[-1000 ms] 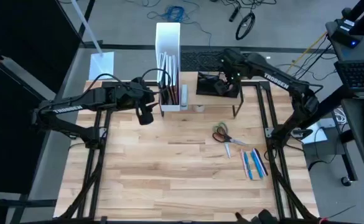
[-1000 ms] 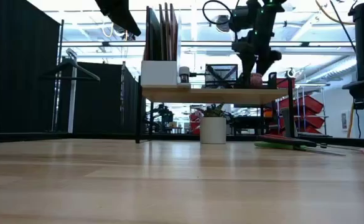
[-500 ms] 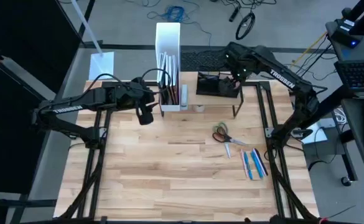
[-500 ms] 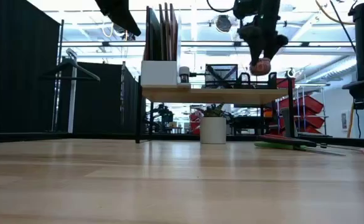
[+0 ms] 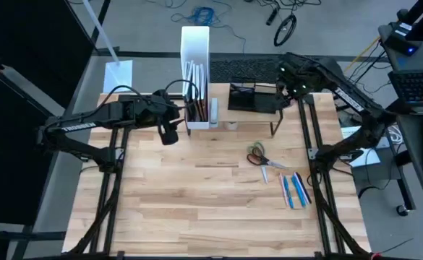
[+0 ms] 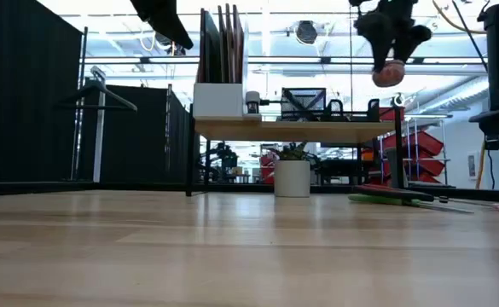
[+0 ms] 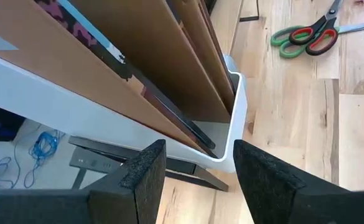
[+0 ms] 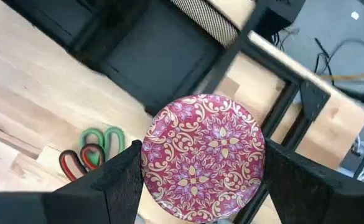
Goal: Stock shelves
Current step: Remove the red scented candle from the desk organizer on the shelf
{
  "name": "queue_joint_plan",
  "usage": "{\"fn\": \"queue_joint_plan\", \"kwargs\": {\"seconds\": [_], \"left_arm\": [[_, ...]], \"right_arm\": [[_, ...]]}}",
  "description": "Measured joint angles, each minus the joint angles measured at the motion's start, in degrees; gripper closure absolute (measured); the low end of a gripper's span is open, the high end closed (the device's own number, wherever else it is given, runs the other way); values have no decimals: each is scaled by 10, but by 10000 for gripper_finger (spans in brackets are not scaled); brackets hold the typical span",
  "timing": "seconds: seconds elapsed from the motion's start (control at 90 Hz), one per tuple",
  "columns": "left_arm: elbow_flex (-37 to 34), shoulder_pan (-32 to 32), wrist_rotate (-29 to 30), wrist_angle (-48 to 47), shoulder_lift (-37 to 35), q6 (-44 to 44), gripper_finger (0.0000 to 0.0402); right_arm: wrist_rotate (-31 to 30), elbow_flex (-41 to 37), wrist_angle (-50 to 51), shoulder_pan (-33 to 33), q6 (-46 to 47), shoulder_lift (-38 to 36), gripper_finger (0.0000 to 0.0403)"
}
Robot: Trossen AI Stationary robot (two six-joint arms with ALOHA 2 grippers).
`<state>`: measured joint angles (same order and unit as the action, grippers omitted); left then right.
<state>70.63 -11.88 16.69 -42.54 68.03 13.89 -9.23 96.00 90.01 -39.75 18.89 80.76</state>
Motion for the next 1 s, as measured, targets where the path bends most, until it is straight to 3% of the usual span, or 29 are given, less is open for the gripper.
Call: {"fn": "queue_joint_plan", "kwargs": {"seconds": [0.2,0.422,0.789,1.0], "left_arm": [[0,0,0,0,0,0,226],[0,0,0,0,0,0,226],[0,0,0,0,0,0,226],[0,0,0,0,0,0,226]], "right_arm": [[-18,-109,-10,0,65,-75,139],[-16,-270,-113,0,107,-138,142],[14,-480,-250,0,138,-147,136],[35,-560,-349,4,161,-150,135]]}}
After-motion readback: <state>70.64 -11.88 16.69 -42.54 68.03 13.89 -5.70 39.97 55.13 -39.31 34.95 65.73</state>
